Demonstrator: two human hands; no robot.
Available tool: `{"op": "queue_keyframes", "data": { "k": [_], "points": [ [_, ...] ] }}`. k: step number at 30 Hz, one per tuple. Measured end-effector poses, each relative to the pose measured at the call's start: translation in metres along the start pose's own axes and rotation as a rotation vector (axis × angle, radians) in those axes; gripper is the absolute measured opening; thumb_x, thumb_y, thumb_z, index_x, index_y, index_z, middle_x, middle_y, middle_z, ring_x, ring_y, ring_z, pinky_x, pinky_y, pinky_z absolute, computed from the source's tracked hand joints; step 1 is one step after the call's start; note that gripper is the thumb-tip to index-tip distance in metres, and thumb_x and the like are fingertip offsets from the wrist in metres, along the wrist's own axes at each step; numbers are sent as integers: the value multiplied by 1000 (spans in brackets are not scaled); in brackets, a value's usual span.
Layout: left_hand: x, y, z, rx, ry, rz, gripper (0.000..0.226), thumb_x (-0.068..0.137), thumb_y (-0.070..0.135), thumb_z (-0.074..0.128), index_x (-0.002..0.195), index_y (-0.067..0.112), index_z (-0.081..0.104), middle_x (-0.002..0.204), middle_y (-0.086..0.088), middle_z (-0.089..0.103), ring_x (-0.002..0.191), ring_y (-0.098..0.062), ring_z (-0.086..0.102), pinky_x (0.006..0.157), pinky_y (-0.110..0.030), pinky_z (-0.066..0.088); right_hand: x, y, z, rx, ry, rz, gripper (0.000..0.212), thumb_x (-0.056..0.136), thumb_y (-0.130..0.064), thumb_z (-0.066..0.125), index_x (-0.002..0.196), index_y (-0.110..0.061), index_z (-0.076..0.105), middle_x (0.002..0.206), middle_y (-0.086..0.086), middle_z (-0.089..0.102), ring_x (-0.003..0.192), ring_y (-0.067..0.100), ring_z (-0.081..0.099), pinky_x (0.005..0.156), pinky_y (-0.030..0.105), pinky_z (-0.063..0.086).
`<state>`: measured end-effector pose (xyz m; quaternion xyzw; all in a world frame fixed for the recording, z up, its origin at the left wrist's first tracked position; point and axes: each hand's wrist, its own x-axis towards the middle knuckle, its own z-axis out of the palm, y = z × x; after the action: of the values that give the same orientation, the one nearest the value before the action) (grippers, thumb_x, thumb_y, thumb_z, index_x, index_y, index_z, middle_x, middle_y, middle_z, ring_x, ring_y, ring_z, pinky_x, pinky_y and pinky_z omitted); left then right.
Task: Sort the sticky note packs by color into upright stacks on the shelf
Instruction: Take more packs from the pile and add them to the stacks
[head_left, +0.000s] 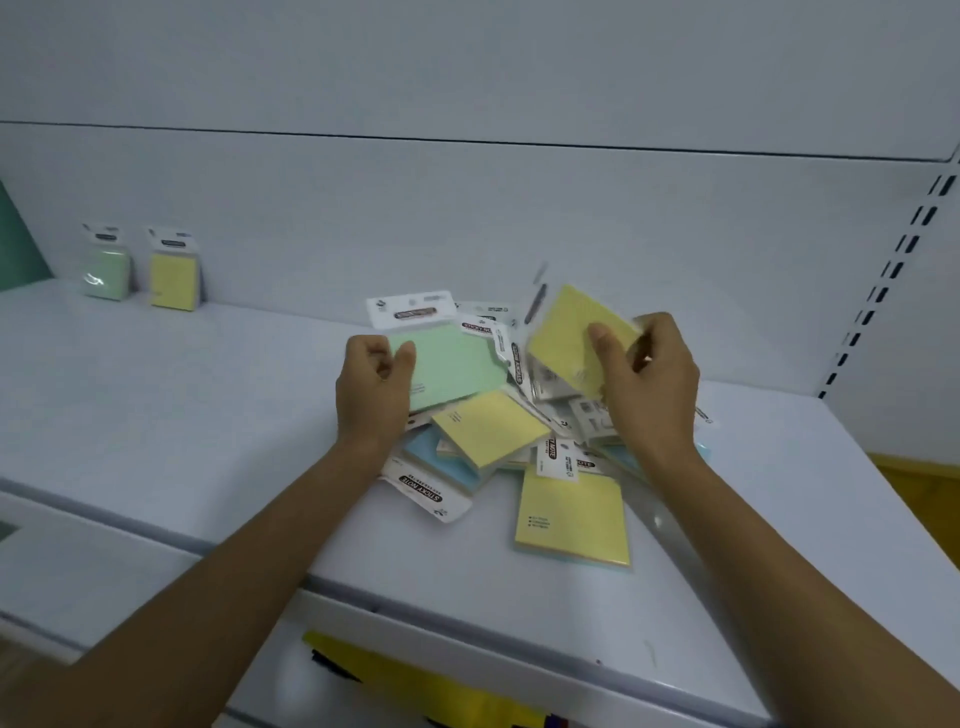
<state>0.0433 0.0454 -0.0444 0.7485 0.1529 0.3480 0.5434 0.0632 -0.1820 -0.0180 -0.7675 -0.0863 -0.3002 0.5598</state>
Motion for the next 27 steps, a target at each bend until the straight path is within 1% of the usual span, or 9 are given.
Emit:
{"op": "queue_keyframes", "data": {
  "k": [2, 4, 6, 10, 14, 18, 21, 24, 27],
  "points": [
    [2, 0, 0, -53, 66, -15, 17, 92, 32, 52, 99, 20, 42, 75, 7, 61, 78, -23, 62, 72, -36, 49, -2, -3, 3, 134, -94, 160, 21, 88, -36, 59, 91, -21, 44, 70, 3, 53, 58, 18, 63, 56, 33, 49],
    [1, -1, 1, -50, 90, 28, 15, 94, 32, 48, 100, 22, 38, 74, 10, 61, 76, -22, 61, 69, -33, 47, -5, -4, 6, 194, -190, 242, 18, 89, -31, 57, 97, -21, 44, 73, 6, 61, 46, 12, 63, 44, 23, 47],
    [0, -2, 0, -38, 78, 78, 14, 96, 32, 45, 99, 22, 35, 74, 11, 62, 72, -20, 62, 66, -32, 48, -10, -5, 9, 226, -250, 277, 15, 91, -29, 56, 98, -20, 45, 70, 4, 66, 43, 9, 62, 40, 18, 44],
    [1, -2, 1, -53, 78, 96, 13, 97, 32, 43, 100, 22, 35, 72, 9, 60, 71, -21, 61, 66, -34, 48, -13, -12, 12, 313, -357, 361, 15, 92, -26, 55, 97, -19, 43, 78, 9, 71, 57, 19, 69, 49, 26, 55],
    [9, -2, 0, -142, 75, -66, 14, 94, 33, 49, 101, 23, 43, 80, 5, 60, 77, -20, 60, 72, -32, 49, -12, -35, 13, 613, -472, 565, 16, 90, -16, 60, 101, -9, 50, 84, 13, 75, 73, 26, 73, 61, 31, 60],
    [15, -1, -9, -249, 90, -245, 25, 93, 34, 51, 112, 19, 48, 90, 1, 58, 77, -15, 57, 75, -30, 48, -16, -64, 17, 640, -538, 537, 23, 87, -6, 62, 107, -5, 51, 87, 10, 75, 79, 30, 72, 56, 25, 56],
    [16, 8, -26, -382, 11, -330, 23, 93, 31, 51, 112, 18, 48, 95, -3, 58, 79, -17, 58, 66, -29, 49, -28, -83, 30, 563, -543, 521, 27, 87, -3, 59, 111, -4, 47, 99, 14, 69, 78, 30, 73, 55, 26, 57],
    [21, 16, -58, -427, -44, -312, 17, 94, 31, 51, 108, 21, 46, 96, -6, 60, 83, -20, 61, 57, -28, 51, -47, -103, 56, 524, -559, 469, 29, 89, -1, 54, 114, -9, 44, 98, 16, 69, 72, 27, 72, 56, 27, 57],
    [29, 19, -106, -400, -92, -253, 17, 95, 31, 48, 109, 22, 47, 94, -3, 60, 77, -14, 61, 49, -22, 49, -69, -127, 98, 532, -600, 418, 30, 90, -1, 53, 115, -15, 43, 101, 13, 69, 71, 26, 72, 53, 27, 55]
  ]
}}
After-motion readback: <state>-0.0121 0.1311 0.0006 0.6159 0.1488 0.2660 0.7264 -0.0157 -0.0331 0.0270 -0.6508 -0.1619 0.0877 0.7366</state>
